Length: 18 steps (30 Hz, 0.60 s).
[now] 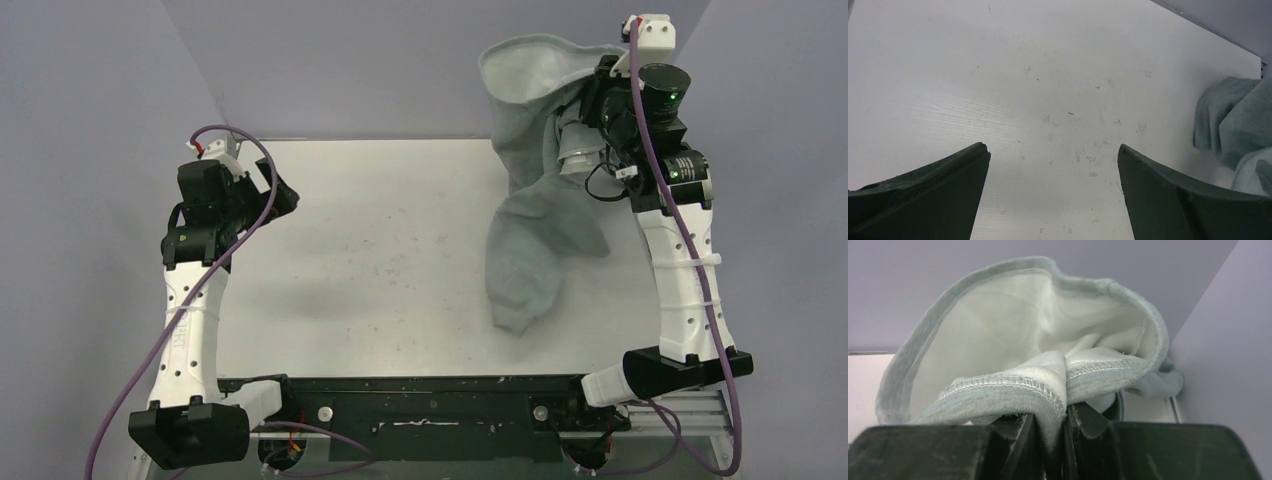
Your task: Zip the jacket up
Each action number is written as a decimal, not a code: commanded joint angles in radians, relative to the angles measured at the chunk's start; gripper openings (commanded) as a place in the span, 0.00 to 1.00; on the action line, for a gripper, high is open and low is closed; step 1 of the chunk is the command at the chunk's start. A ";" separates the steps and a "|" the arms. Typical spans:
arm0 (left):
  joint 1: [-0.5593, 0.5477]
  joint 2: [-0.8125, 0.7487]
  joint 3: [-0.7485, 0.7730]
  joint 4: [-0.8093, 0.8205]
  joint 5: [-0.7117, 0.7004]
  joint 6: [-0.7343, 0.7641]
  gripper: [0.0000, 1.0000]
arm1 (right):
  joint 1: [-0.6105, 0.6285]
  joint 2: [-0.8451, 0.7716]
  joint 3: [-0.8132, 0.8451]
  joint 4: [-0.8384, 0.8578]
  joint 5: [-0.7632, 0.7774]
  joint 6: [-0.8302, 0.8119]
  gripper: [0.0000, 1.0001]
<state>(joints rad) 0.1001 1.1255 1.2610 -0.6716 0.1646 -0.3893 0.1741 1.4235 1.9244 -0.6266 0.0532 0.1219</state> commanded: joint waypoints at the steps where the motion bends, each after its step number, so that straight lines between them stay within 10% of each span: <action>1: 0.007 -0.029 0.004 0.044 -0.015 -0.014 0.97 | 0.169 0.048 0.110 0.046 -0.067 -0.082 0.00; 11: 0.010 -0.077 -0.023 0.010 -0.125 0.001 0.97 | 0.697 0.064 -0.403 0.172 0.057 0.051 0.11; 18: 0.010 -0.081 -0.046 0.020 -0.106 -0.009 0.97 | 0.690 0.005 -0.452 0.191 0.064 0.107 0.60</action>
<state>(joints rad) 0.1066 1.0641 1.2278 -0.6769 0.0673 -0.3916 0.8890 1.5513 1.4296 -0.5610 0.0589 0.1741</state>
